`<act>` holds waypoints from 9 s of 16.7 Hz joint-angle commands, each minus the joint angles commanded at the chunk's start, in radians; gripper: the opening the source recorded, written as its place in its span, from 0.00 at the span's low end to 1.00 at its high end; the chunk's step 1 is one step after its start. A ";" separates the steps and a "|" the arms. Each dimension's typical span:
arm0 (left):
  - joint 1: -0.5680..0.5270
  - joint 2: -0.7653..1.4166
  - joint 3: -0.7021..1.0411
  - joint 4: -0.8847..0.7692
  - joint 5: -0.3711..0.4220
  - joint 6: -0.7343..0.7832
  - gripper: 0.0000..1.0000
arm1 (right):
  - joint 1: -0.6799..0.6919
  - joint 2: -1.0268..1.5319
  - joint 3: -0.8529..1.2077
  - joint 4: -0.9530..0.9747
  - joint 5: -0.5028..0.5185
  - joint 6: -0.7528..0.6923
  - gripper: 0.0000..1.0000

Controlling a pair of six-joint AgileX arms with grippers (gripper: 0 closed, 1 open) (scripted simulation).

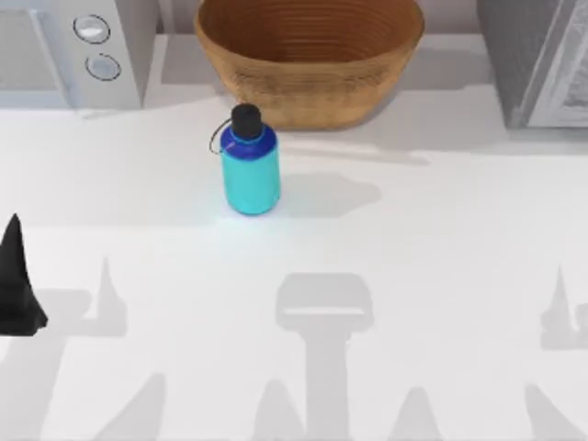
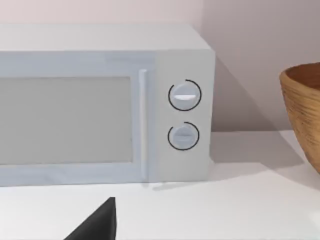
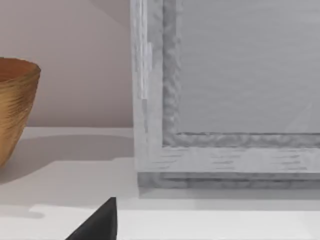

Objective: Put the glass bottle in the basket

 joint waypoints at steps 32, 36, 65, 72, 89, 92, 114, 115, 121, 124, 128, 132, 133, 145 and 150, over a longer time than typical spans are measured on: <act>-0.182 2.163 0.594 1.570 0.571 0.011 1.00 | 0.000 0.000 0.000 0.000 0.000 0.000 1.00; -0.176 2.160 0.590 1.568 0.569 0.011 1.00 | 0.000 0.000 0.000 0.000 0.000 0.000 1.00; -0.293 2.214 0.849 1.369 0.460 0.010 0.00 | 0.000 0.000 0.000 0.000 0.000 0.000 1.00; -0.293 2.214 0.849 1.369 0.460 0.010 0.00 | 0.000 0.000 0.000 0.000 0.000 0.000 1.00; -0.014 1.539 0.343 1.193 0.729 0.019 0.00 | 0.000 0.000 0.000 0.000 0.000 0.000 1.00; -0.010 1.532 0.336 1.190 0.732 0.020 0.00 | 0.000 0.000 0.000 0.000 0.000 0.000 1.00; -0.265 1.888 1.512 0.398 0.502 0.011 0.00 | 0.000 0.000 0.000 0.000 0.000 0.000 1.00; -0.275 1.900 1.553 0.362 0.490 0.011 0.00 | 0.000 0.000 0.000 0.000 0.000 0.000 1.00; -0.291 1.918 1.618 0.306 0.469 0.010 0.00 | 0.000 0.000 0.000 0.000 0.000 0.000 1.00; -0.291 1.928 1.629 0.308 0.468 0.011 0.00 | 0.000 0.000 0.000 0.000 0.000 0.000 1.00; -0.314 2.030 1.736 0.304 0.449 0.008 0.00 | 0.000 0.000 0.000 0.000 0.000 0.000 1.00; -0.336 2.132 1.845 0.296 0.425 0.007 0.00 | 0.000 0.000 0.000 0.000 0.000 0.000 1.00; -0.341 2.146 1.859 0.295 0.421 0.007 0.00 | 0.000 0.000 0.000 0.000 0.000 0.000 1.00; -0.343 2.151 1.864 0.295 0.420 0.007 0.60 | 0.000 0.000 0.000 0.000 0.000 0.000 1.00; -0.343 2.151 1.864 0.295 0.420 0.007 0.98 | 0.000 0.000 0.000 0.000 0.000 0.000 1.00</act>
